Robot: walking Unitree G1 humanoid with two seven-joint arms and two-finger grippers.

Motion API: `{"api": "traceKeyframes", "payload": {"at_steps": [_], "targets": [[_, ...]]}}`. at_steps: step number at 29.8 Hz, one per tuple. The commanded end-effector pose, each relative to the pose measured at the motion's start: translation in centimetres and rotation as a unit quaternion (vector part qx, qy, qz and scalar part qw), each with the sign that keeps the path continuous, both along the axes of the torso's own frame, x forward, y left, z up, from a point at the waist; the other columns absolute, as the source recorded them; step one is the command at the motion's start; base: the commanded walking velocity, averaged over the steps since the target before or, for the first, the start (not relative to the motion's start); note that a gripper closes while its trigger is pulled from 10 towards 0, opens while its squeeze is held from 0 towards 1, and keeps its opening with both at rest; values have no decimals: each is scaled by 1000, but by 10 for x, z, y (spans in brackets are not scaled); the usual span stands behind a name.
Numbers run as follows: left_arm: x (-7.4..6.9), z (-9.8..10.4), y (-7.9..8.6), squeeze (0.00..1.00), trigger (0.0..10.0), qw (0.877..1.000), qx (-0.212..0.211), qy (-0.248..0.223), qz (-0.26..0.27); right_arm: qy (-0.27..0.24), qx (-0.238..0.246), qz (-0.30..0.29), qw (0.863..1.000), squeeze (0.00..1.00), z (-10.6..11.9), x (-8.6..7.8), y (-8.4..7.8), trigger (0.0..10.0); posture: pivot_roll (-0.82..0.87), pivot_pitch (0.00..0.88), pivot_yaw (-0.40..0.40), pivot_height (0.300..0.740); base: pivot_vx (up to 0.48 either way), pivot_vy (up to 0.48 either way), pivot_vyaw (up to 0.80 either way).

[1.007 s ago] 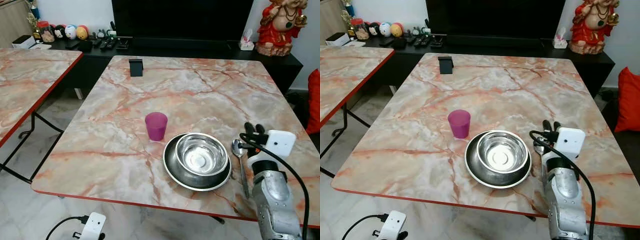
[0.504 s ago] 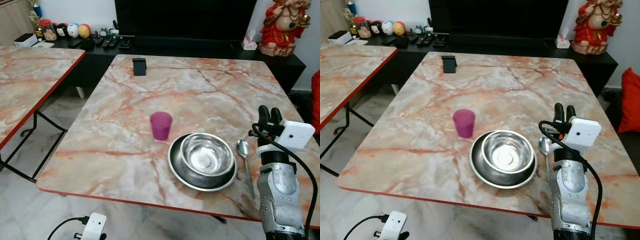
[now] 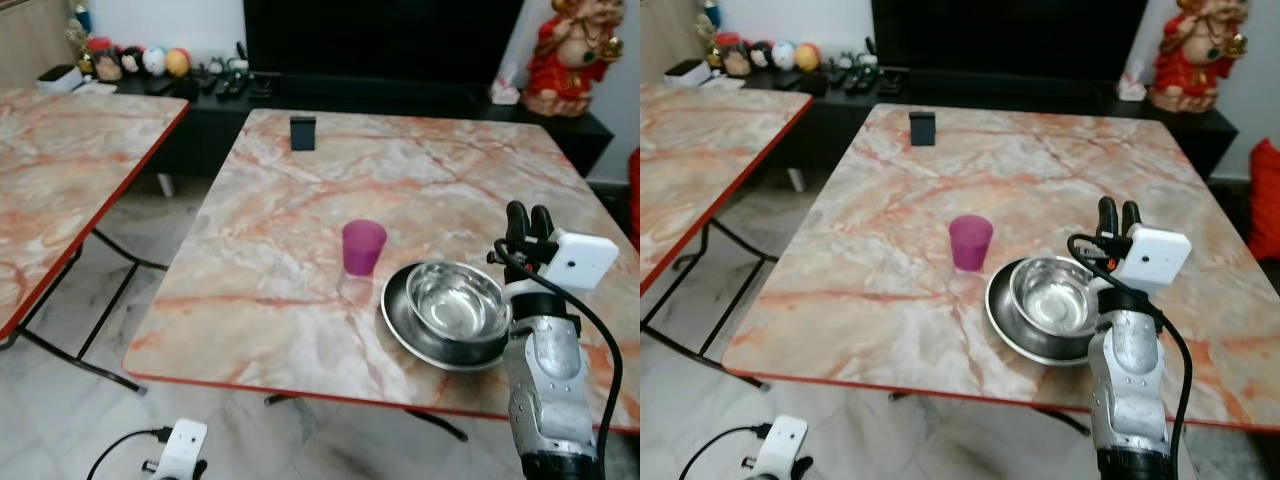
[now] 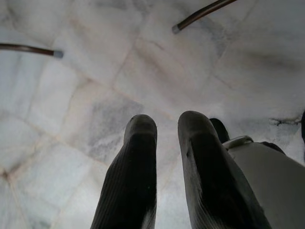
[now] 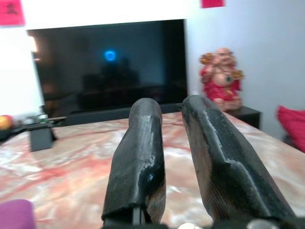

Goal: Setting the table

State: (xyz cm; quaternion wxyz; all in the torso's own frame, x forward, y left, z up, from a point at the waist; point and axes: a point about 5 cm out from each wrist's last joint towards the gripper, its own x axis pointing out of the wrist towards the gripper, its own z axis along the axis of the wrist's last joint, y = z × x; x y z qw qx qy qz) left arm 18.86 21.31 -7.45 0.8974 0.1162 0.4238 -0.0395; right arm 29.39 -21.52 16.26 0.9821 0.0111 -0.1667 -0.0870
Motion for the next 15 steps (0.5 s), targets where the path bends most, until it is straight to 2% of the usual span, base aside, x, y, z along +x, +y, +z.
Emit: {"api": "traceKeyframes", "payload": {"at_steps": [1,15], "targets": [[-2,-2,1,0,10000,1000,-3,8,10,-6,3,-1,1000,0,3,1,-1,10000,2,0,-12,740,0,337,0],[0,0,1,0,10000,1000,-4,2,10,-10,4,14,1000,0,5,6,9,10000,1,0,-6,740,0,348,0]]}}
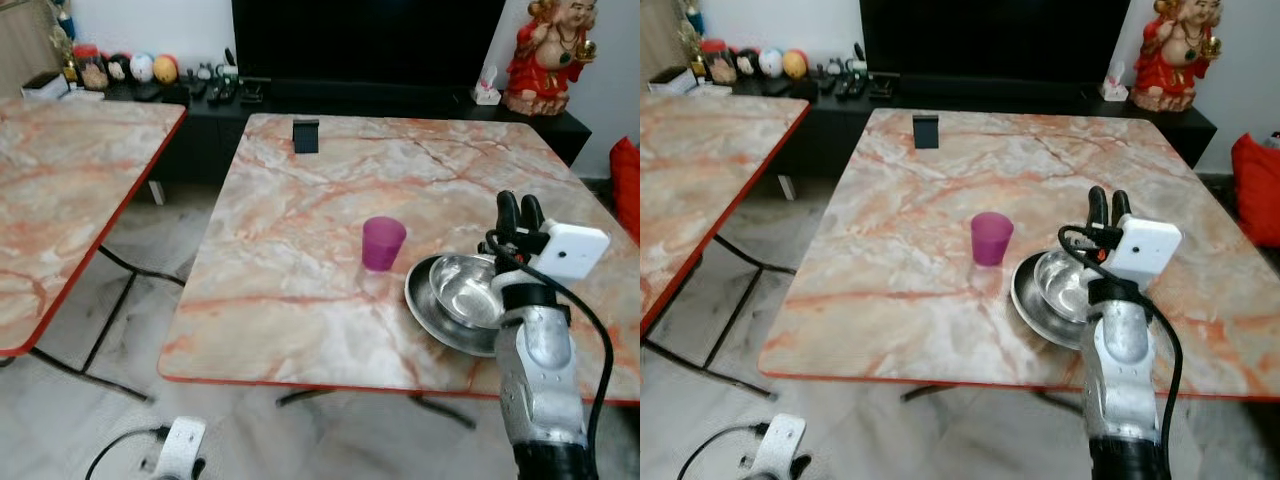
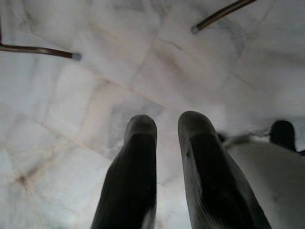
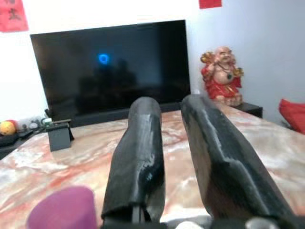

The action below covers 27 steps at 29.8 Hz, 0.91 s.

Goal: Setting the table

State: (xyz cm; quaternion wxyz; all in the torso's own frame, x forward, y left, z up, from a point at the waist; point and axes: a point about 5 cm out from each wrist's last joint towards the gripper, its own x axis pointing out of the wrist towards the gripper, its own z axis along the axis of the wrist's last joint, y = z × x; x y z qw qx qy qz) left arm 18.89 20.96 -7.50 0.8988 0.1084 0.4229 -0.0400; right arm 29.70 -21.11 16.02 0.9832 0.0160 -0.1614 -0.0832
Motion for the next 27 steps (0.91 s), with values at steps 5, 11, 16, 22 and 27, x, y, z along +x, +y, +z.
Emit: {"api": "traceKeyframes", "payload": {"at_steps": [5,11,16,22,27], "targets": [[0,1,5,0,10000,1000,4,3,5,-17,0,14,1000,0,8,3,6,10000,2,0,-5,740,0,365,0],[0,1,5,0,10000,1000,5,4,4,-16,5,26,1000,0,8,5,11,10000,4,0,-4,740,0,364,0],[0,1,5,0,10000,1000,5,4,5,-17,6,29,999,0,8,5,12,10000,5,0,-3,740,0,366,0],[-1,0,5,0,10000,1000,6,5,4,-16,7,32,999,0,9,6,13,10000,5,0,0,740,0,367,0],[-1,0,6,0,10000,1000,6,6,3,-16,8,36,999,0,9,6,15,10000,7,0,1,740,0,364,0]]}}
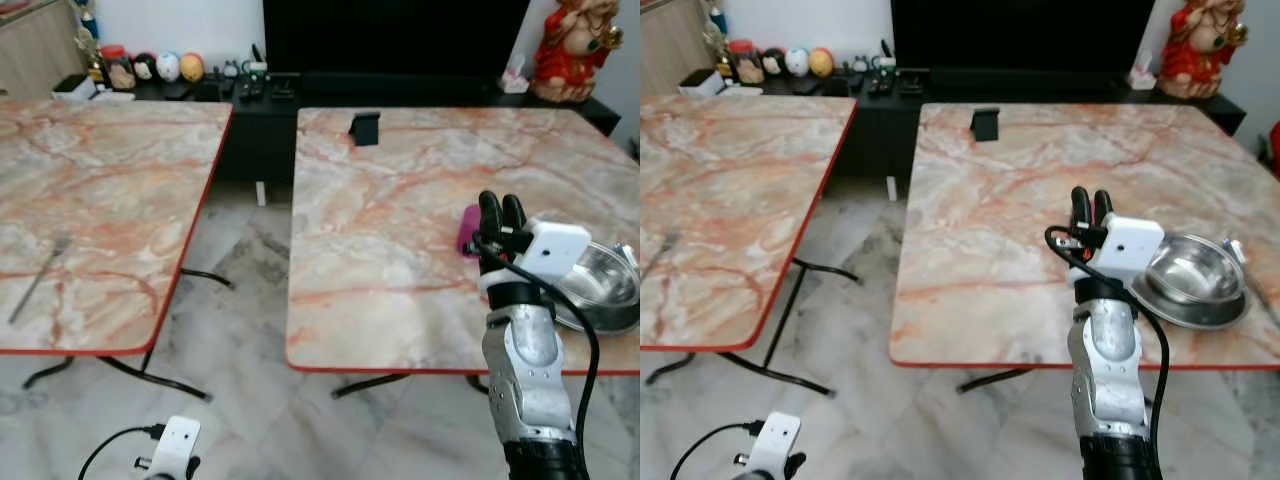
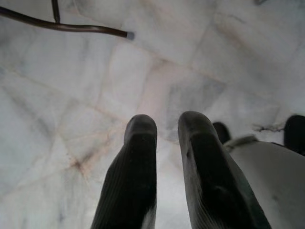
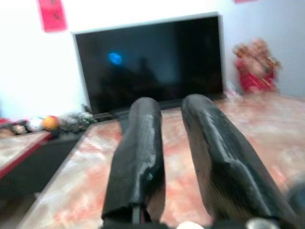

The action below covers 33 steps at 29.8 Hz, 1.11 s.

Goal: Setting the table

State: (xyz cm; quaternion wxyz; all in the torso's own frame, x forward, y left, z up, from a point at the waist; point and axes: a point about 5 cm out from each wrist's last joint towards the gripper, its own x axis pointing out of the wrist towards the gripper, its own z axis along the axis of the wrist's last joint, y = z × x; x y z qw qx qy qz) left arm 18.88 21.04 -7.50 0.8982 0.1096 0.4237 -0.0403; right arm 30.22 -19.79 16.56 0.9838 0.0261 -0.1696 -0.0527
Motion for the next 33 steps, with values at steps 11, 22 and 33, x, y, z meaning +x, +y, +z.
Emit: {"api": "traceKeyframes", "payload": {"at_steps": [11,22,33], "targets": [[-2,0,7,0,10000,1000,8,7,5,2,2,11,1000,0,2,1,4,10000,12,0,1,740,0,366,0],[-3,-1,6,0,10000,1000,8,9,4,-1,-22,25,999,0,3,2,9,10000,9,0,-1,740,0,365,0],[-3,-1,6,0,10000,1000,8,10,3,9,-29,39,999,0,-1,4,14,10000,10,0,-3,740,0,364,295]]}}
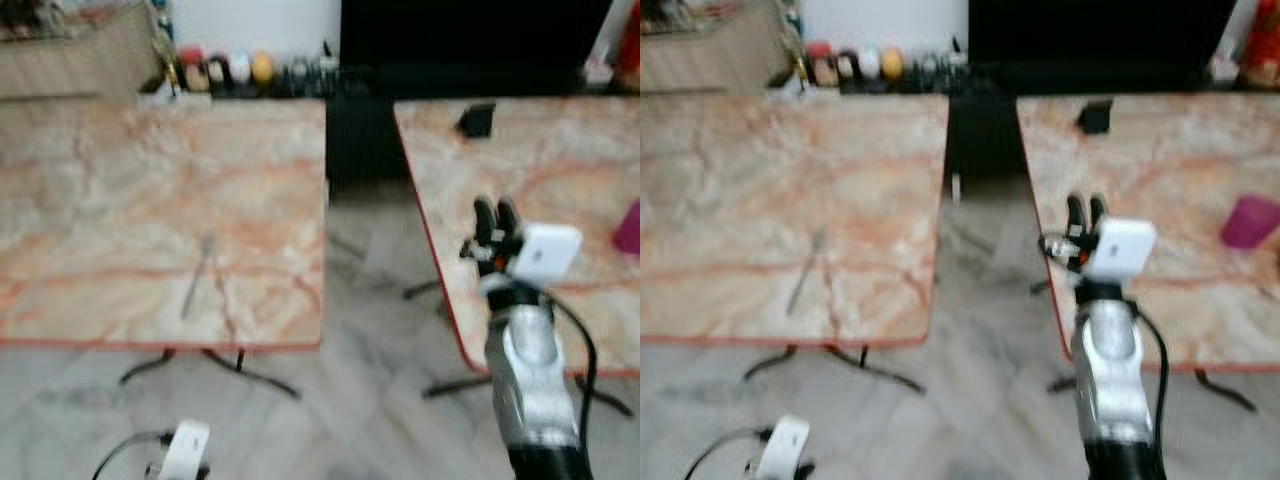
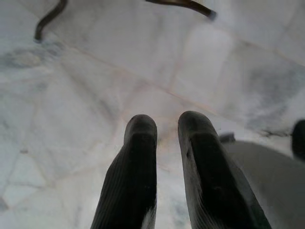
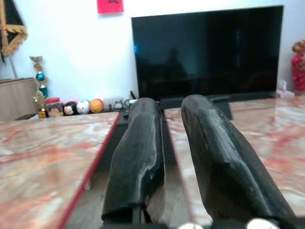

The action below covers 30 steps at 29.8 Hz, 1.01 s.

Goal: Setting the table

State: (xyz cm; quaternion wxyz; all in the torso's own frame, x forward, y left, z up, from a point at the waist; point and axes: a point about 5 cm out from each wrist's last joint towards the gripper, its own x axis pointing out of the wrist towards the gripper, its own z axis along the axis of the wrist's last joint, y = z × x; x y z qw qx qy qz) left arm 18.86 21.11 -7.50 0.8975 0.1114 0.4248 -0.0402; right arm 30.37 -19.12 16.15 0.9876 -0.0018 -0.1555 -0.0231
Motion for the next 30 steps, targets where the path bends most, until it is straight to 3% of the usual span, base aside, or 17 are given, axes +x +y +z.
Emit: {"api": "traceKeyframes", "payload": {"at_steps": [1,30], "targets": [[-3,-1,5,0,10000,1000,7,9,3,-5,4,14,1000,0,3,2,7,10000,10,0,-3,740,0,368,0],[1,1,3,0,10000,1000,5,1,-7,-5,8,18,1000,0,1,1,10,10000,15,0,0,740,0,364,0]]}}
